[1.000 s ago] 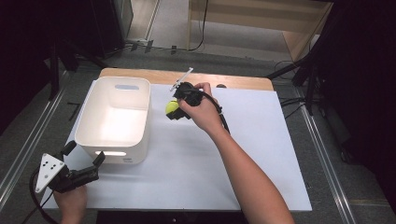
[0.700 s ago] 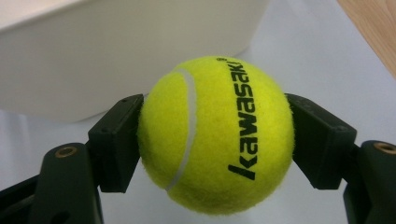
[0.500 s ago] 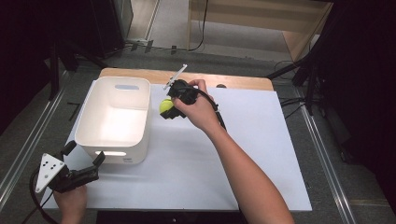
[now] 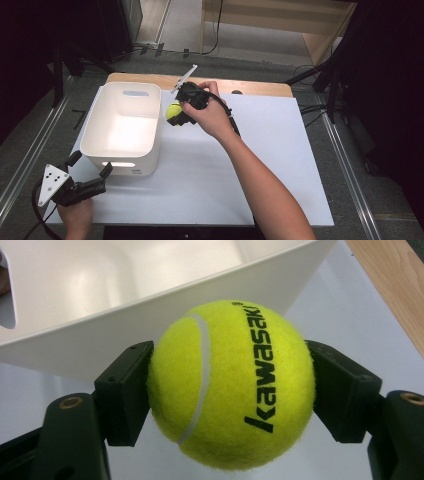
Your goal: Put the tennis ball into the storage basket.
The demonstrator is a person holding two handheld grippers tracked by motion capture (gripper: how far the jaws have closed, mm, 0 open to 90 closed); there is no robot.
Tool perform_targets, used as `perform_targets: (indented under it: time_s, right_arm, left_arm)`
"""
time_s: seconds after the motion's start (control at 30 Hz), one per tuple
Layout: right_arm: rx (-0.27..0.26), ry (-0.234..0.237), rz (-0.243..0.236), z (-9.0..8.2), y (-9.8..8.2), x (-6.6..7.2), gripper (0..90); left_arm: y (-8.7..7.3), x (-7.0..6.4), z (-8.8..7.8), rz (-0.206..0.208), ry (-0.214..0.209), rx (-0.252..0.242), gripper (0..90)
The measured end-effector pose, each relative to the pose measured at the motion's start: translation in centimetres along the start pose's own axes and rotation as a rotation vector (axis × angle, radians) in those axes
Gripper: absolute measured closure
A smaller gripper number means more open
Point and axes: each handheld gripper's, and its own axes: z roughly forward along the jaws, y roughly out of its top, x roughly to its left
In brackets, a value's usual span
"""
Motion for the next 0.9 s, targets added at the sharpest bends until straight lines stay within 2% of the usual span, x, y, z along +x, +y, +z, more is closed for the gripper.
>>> perform_targets:
  time_s: [0.37,0.9]
  right_arm:
    - [-0.018,0.018,-0.014,-0.4,0.9,0.5,24.1]
    - [-0.03,0.019,-0.042,-0.7,2.9,1.2,24.1]
  left_arm:
    - [0.0,0.0,0.0,-0.002,-0.001,-0.001,0.0]
    - [0.0,0.0,0.0,-0.003,-0.002,-0.001,0.0]
